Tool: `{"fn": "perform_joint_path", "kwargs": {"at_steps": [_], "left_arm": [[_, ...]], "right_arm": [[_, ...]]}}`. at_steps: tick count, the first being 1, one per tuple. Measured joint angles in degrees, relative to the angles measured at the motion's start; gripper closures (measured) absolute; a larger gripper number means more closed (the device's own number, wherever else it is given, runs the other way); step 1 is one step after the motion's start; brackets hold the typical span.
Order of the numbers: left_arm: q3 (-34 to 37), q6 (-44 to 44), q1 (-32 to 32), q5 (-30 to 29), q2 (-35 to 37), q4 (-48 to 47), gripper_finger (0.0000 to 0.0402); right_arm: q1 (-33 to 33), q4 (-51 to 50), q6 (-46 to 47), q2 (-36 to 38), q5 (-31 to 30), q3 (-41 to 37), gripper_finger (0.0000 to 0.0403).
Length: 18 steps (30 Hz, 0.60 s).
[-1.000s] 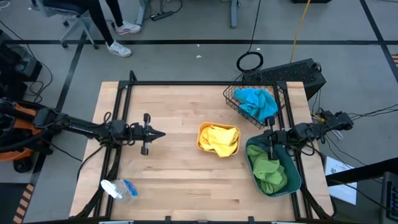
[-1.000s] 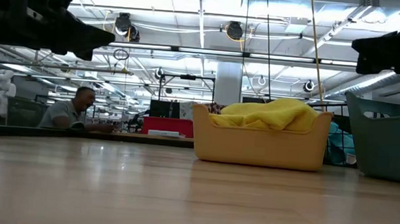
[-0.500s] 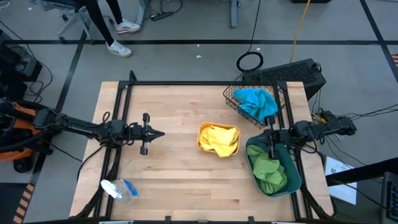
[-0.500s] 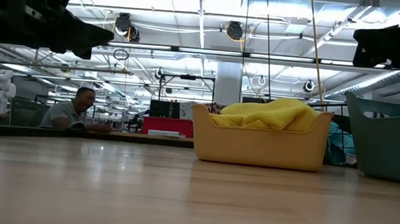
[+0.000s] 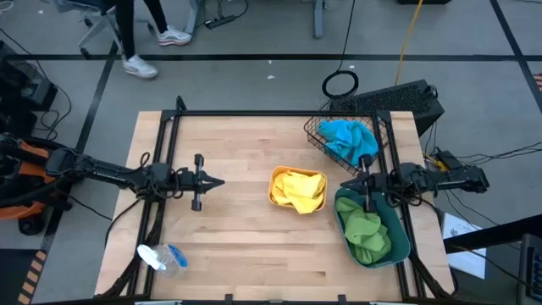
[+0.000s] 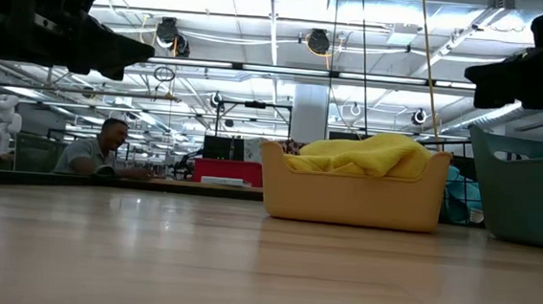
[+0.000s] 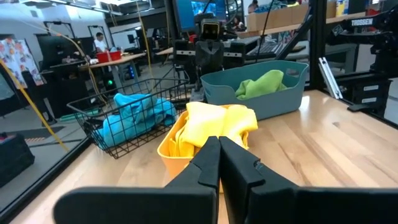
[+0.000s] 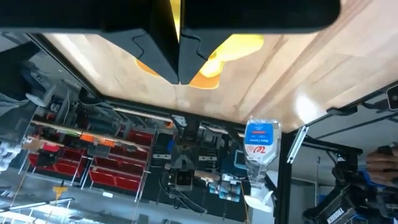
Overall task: Sort microfiber towel by color & place in baskets
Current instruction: Return to Home Position
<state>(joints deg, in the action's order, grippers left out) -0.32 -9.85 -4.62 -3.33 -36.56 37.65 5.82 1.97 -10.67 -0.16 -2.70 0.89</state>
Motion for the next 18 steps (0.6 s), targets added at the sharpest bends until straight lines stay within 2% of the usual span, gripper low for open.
{"fn": "perform_joint_path", "kwargs": {"at_steps": [7,12,18], "left_arm": [[0.0,-0.1,0.0,-1.9,0.0,-0.7,0.0393],[0.0,-0.1,0.0,-7.3,0.0,-1.4,0.0393],[0.1,-0.2,0.0,-7.3,1.6,-2.9,0.0393]], "right_arm": [[0.0,-0.4,1.1,-0.2,-0.1,0.0,0.0403],[0.0,-0.4,2.5,-0.2,-0.2,0.0,0.0403],[0.0,-0.4,2.5,-0.2,-0.2,0.0,0.0403]]}}
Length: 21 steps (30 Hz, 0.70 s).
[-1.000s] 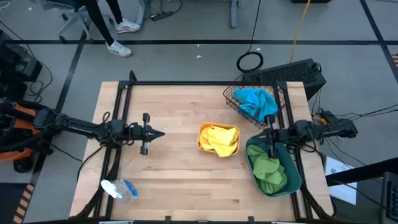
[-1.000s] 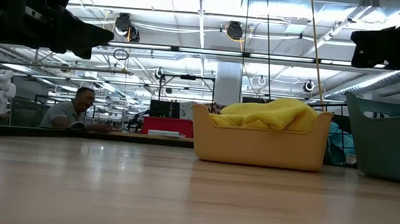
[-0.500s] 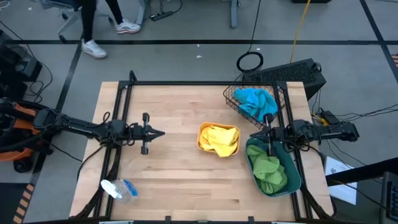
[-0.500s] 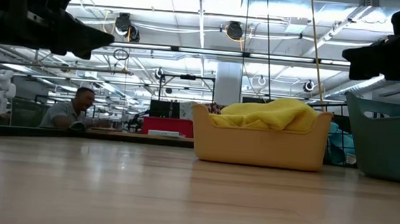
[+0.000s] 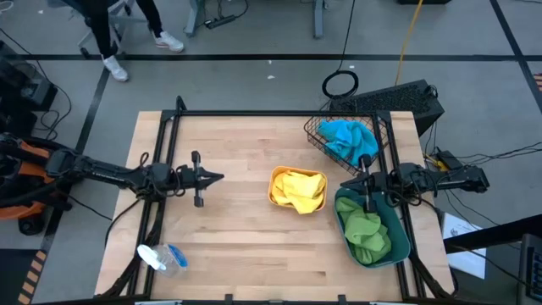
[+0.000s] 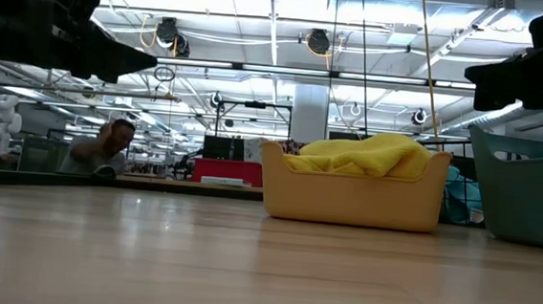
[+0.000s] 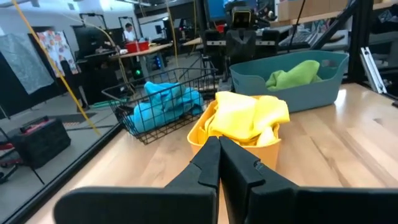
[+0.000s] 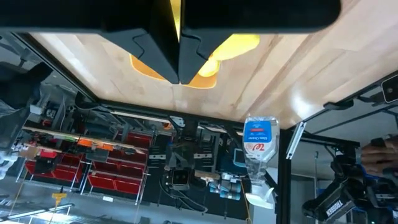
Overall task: Sort microfiber towel by color & place in baskets
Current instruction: Return to Home Position
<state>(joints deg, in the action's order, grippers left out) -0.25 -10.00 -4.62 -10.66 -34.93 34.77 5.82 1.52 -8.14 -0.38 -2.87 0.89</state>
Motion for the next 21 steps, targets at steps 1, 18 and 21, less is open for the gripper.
{"fn": "perform_joint_path", "kwargs": {"at_steps": [1,18,21], "left_arm": [[0.0,0.0,0.0,0.0,0.7,-0.5,0.0393],[0.0,-0.9,0.0,4.8,18.8,-18.5,0.0393],[0.0,0.8,0.0,3.2,22.2,-23.8,0.0393]], "right_arm": [[0.0,0.0,0.0,0.0,0.0,0.0,0.0403],[0.0,0.0,0.0,0.0,0.0,0.0,0.0403],[0.0,0.0,0.0,0.0,0.0,0.0,0.0403]]}}
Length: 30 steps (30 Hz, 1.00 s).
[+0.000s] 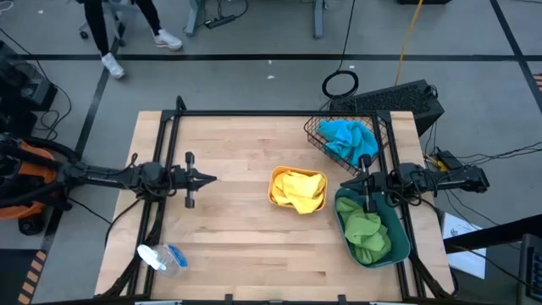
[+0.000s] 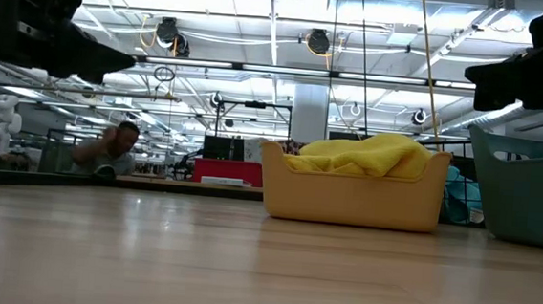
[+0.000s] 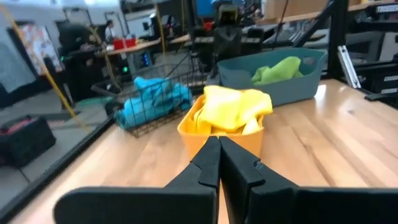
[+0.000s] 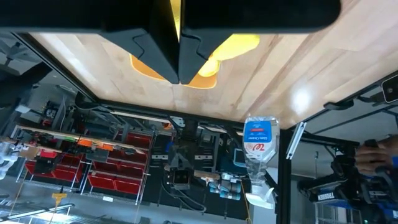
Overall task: Sort microfiber towel by color & place in baskets
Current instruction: Return to Home Position
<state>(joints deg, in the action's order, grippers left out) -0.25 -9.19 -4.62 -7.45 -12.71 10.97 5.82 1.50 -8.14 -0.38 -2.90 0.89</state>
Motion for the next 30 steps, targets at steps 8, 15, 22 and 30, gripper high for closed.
{"fn": "perform_joint_path", "kwargs": {"at_steps": [8,15,22,30], "left_arm": [[0.0,2.4,0.0,0.5,10.3,-8.7,0.0393],[0.0,1.5,0.0,3.2,12.7,-9.4,0.0393],[0.0,1.4,0.0,3.1,12.7,-9.5,0.0393],[0.0,1.3,0.0,2.9,12.7,-9.6,0.0393]], "right_arm": [[0.0,0.0,0.0,0.0,0.0,0.0,0.0403],[0.0,0.0,0.0,0.0,-0.1,0.0,0.0403],[0.0,0.0,0.0,0.0,-0.1,0.0,0.0403],[0.0,0.0,0.0,0.0,0.0,0.0,0.0403]]}}
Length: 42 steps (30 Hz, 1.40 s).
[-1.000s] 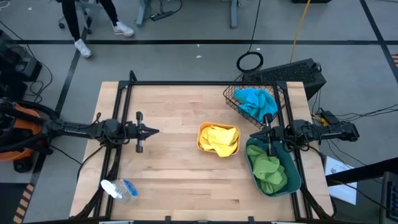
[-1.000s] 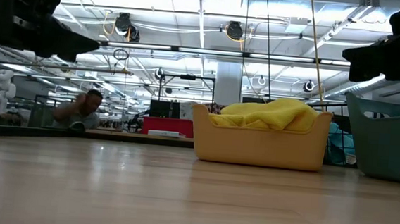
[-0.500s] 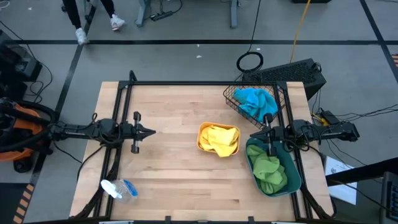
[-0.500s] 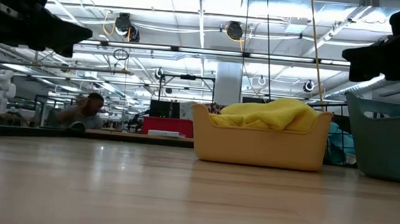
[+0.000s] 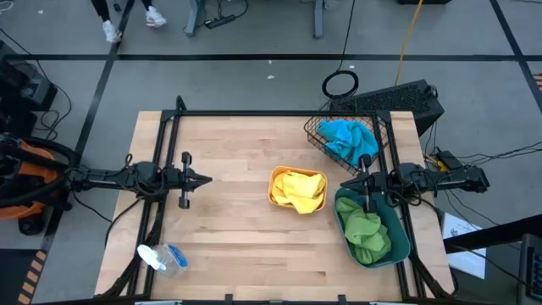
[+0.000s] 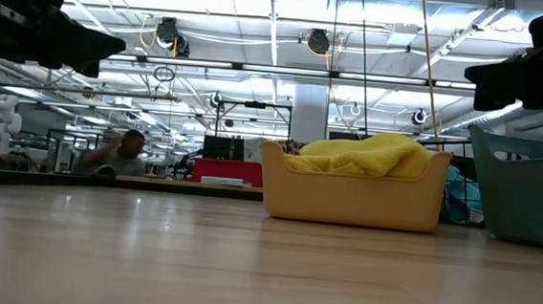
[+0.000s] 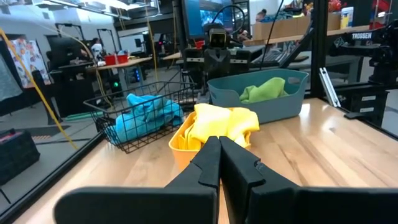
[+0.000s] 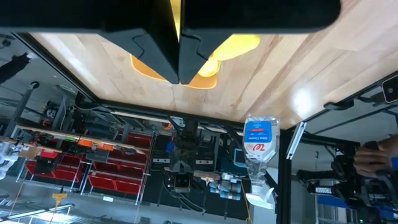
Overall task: Sort microfiber towel by color & place in baskets
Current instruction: Return to Home Position
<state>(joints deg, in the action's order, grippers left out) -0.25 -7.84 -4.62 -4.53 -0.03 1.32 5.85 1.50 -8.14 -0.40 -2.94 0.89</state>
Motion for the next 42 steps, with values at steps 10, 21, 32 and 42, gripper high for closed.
{"fn": "perform_joint_path", "kwargs": {"at_steps": [10,21,32,42], "left_arm": [[0.0,-0.4,0.0,-0.1,-0.3,-0.1,0.0393],[0.0,-0.1,0.0,-0.4,-0.3,0.7,0.0393],[0.0,-0.1,0.0,-0.4,-0.3,0.9,0.0393],[0.0,-0.1,0.0,-0.4,-0.3,1.0,0.0393]], "right_arm": [[0.0,0.0,0.0,0.0,0.0,0.0,0.0403],[0.0,0.0,0.0,0.0,0.0,0.0,0.0403],[0.0,0.0,0.0,0.0,0.0,0.0,0.0403],[0.0,0.0,0.0,0.0,0.0,0.0,0.0403]]}}
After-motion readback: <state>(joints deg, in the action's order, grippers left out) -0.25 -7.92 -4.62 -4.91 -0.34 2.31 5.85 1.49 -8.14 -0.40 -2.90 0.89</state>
